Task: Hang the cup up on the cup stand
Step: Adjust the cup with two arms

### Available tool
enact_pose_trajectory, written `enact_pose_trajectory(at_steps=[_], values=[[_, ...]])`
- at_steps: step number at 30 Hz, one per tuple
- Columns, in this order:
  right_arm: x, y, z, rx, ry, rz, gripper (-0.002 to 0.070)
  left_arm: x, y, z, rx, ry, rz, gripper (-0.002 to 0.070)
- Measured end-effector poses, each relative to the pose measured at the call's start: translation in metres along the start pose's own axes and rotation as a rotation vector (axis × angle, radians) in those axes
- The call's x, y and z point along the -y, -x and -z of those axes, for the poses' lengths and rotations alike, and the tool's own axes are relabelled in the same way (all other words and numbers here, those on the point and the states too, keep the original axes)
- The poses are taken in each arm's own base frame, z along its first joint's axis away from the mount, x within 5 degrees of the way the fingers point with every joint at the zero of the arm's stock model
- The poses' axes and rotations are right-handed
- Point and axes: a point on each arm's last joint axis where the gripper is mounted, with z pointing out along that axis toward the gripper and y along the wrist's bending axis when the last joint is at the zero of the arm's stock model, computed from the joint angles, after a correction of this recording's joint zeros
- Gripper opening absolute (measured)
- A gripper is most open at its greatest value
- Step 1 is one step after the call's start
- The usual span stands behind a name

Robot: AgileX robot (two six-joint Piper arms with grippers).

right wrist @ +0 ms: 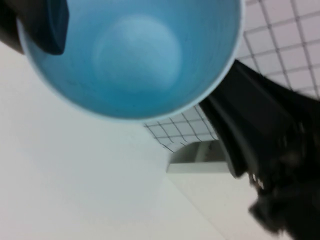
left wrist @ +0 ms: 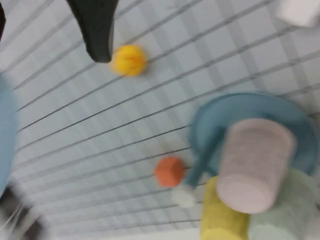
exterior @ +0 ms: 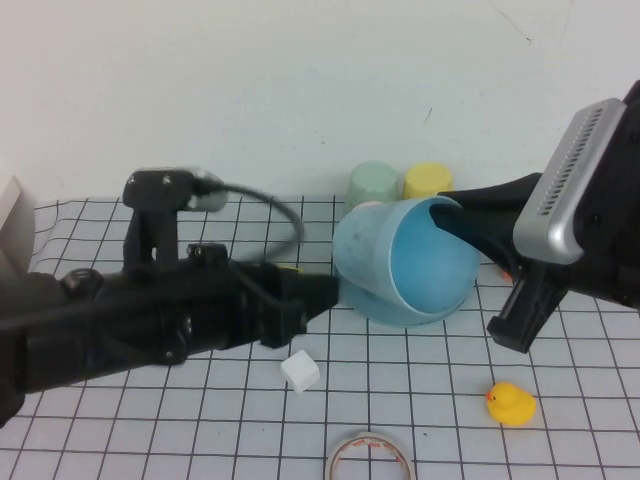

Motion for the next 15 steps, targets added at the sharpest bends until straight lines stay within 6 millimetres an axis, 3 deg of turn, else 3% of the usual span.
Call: enact_pose_trajectory(at_steps=[6, 9, 15], values=[[0.014, -0.002, 0.009, -0.078, -0.161, 0.079, 0.0016, 0.022, -0.004, -0.003, -0.062, -0.285, 0.223, 0.0333], [0.018, 0.004, 0.018, -0.076, -0.213, 0.093, 0.0016, 0.023, -0.009, -0.008, -0.127, -0.344, 0.331, 0.0348], [0.013, 0.014, 0.024, -0.009, -0.169, 0.111, 0.0016, 0.016, -0.021, -0.025, -0.255, -0.362, 0.586, 0.0550]])
